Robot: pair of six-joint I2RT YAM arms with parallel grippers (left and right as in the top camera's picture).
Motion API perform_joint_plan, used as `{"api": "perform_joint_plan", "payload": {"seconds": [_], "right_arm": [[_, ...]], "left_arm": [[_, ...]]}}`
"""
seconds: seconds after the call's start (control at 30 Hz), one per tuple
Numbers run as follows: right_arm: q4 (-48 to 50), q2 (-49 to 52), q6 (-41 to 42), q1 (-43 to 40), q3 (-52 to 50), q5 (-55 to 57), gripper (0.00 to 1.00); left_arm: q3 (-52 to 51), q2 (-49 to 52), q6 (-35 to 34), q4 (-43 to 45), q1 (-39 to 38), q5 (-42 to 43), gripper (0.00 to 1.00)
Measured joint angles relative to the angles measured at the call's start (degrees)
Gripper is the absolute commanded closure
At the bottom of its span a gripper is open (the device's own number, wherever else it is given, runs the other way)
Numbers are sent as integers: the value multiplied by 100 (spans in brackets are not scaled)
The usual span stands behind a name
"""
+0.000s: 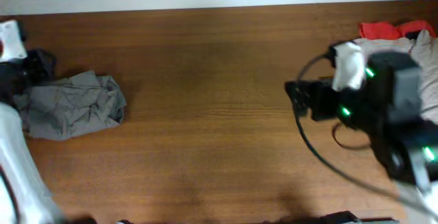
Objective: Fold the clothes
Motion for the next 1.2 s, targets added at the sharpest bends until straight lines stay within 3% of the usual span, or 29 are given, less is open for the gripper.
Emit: {"api": "perform_joint_plan", "payload": {"seconds": [0.13, 0.27, 0.33, 0.37, 0.57, 1.2], "right_arm": [[-157, -498, -59, 0, 0, 258, 0], [-238, -894, -103, 0, 0, 424, 1], [-262, -1056, -103, 0, 0, 463, 1], [-306, -1119, -101, 0, 0, 481, 1], [-793, -1211, -101, 0, 0, 525, 1], [-951, -1198, -103, 0, -2, 527, 1]], "left_arm": [[7, -1025, 531, -417, -603, 127, 67], [28, -1757, 984, -951, -1311, 192, 66], [33, -1934, 1123, -1134, -1626, 262, 37], [33, -1993, 1167, -1204, -1775, 295, 1], [33, -2210, 1333, -1582, -2391, 361, 1], [33, -2275, 1373, -1882, -2430, 376, 1]]}}
